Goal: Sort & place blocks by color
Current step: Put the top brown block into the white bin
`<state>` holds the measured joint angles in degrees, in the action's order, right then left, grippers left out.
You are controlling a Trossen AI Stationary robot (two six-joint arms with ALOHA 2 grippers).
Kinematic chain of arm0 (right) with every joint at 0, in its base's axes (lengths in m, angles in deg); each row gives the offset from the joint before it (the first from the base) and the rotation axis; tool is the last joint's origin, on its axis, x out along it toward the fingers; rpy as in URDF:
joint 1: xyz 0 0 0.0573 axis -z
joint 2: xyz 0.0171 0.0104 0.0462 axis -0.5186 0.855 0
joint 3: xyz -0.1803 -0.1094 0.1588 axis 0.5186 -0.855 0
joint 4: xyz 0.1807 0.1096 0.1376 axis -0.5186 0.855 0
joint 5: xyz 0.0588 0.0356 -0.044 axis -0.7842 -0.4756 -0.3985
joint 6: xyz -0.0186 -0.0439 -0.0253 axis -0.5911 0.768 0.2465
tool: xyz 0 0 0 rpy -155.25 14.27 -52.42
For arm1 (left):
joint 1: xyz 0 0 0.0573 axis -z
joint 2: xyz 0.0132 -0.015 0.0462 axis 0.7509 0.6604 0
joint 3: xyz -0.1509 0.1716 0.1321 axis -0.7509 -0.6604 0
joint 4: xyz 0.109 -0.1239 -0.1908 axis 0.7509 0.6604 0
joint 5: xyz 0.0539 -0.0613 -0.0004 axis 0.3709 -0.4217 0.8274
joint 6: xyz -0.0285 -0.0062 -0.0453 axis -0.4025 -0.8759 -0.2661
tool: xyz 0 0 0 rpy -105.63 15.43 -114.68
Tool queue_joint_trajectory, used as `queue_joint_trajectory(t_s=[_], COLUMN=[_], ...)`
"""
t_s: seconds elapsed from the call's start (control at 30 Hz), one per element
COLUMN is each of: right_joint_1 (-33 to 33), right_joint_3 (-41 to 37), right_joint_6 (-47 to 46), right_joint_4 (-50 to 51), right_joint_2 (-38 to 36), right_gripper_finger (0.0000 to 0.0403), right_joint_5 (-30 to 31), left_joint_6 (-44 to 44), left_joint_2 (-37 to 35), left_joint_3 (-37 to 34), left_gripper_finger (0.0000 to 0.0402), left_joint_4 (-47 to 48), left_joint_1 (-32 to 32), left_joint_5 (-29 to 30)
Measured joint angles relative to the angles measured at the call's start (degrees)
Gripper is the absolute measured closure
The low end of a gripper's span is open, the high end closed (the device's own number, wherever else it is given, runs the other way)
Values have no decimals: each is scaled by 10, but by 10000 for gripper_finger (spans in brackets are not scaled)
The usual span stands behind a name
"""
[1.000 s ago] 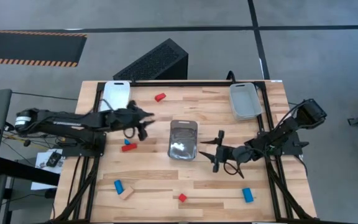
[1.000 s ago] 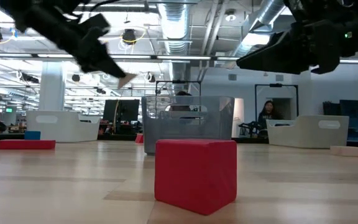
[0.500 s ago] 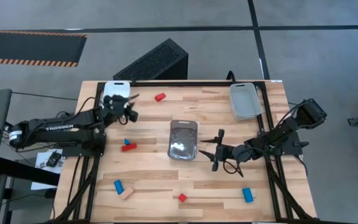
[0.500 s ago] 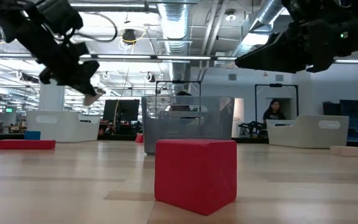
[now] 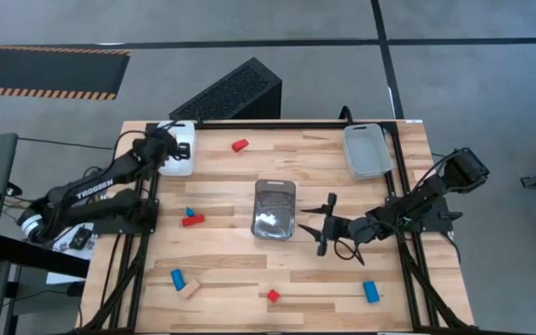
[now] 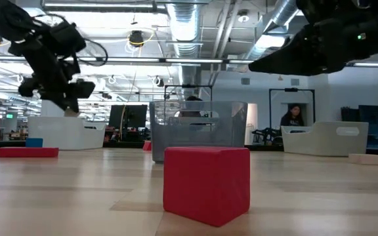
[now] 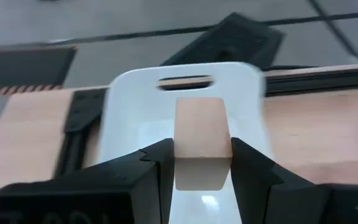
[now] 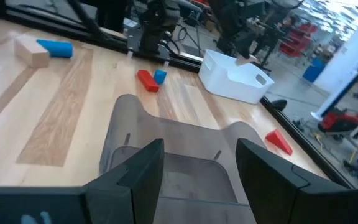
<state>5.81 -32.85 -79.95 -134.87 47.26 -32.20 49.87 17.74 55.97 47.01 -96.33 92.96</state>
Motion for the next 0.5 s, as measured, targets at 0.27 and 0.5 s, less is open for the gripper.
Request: queue_joint_trajectory(t_s=[0.27,0.5], right_joint_1=[17,20], right_joint_3=[0,0], right_joint_6=[-40,-41], right_joint_4=[0,-1], right_joint_2=[0,0], right_gripper_finger=[179,179], right_joint_5=[3,3], left_joint_6=[46,43], left_joint_2=[103,134], left_joint_3=[2,17], left_gripper_finger=[304,301], left_joint_4=[-14,9], left_joint_1=[-66,-57], left_joint_5=[-70,-37])
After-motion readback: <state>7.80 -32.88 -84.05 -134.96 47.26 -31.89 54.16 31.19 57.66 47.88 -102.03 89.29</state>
